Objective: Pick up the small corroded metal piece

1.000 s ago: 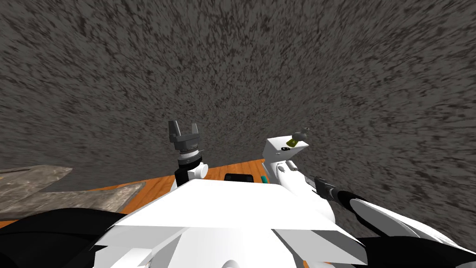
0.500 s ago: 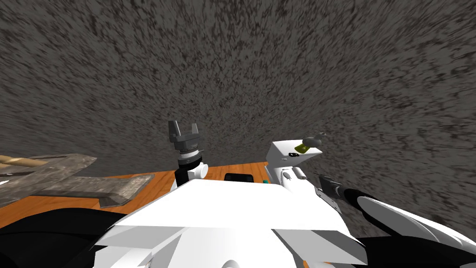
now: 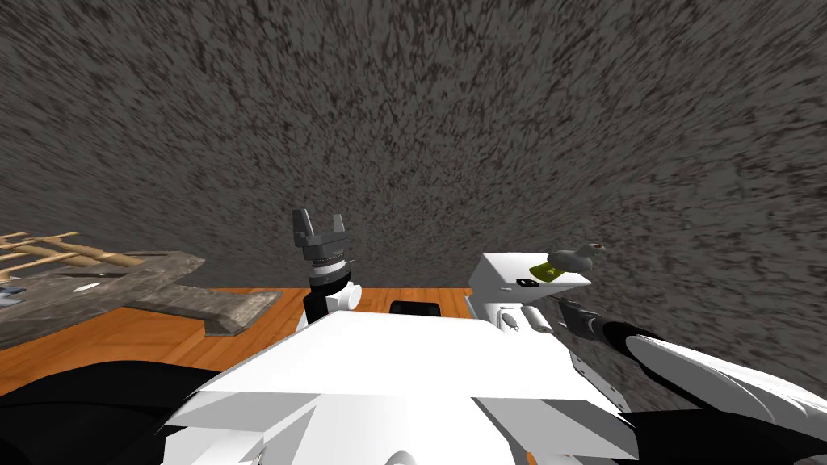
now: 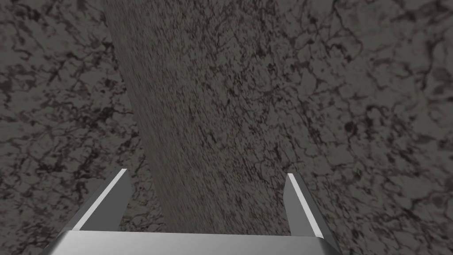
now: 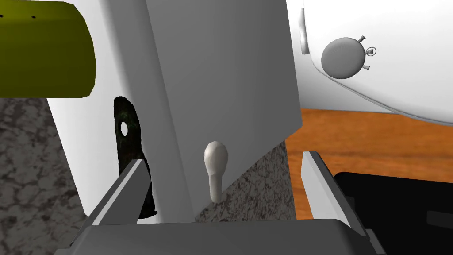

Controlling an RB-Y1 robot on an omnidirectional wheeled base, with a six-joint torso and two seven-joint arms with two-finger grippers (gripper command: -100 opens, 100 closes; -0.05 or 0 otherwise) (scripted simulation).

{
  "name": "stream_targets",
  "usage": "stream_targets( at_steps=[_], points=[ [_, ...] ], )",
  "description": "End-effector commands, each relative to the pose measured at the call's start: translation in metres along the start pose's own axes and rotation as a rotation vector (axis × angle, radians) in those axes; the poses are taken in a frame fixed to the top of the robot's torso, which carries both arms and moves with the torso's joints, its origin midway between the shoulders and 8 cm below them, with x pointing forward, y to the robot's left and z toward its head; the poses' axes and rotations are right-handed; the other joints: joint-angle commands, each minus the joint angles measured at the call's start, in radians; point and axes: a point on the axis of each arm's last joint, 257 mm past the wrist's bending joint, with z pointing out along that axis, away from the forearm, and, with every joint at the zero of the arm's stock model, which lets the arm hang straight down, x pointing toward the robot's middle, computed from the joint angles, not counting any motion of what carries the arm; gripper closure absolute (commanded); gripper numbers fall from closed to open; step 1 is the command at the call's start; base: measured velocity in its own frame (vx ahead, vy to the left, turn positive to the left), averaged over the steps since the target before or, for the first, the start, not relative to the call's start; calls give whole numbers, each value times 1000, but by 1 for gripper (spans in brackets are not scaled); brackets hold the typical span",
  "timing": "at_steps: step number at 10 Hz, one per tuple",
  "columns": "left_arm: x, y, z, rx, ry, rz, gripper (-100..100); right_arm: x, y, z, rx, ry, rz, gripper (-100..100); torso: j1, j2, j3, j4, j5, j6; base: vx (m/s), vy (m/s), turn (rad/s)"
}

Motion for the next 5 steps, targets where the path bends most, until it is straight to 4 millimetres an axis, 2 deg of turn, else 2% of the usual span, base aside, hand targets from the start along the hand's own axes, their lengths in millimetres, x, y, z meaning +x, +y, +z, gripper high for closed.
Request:
stream_targets(
  at_steps=[1, 3, 5],
  points=[
    [0, 0, 0, 0, 0, 0, 0, 9, -9, -3, 4, 17, -50, -100, 0, 0, 0, 0, 0, 0, 102, -21, 272],
    [0, 0, 0, 0, 0, 0, 0, 9, -9, -3, 4, 17, -50, -100, 1, 3, 2, 1, 0, 1, 46, -5, 26],
    [0, 0, 0, 0, 0, 0, 0, 18, -6, -6, -15, 33, -98, -100, 2, 6, 3, 1, 0, 0, 64, -10, 257]
  ],
)
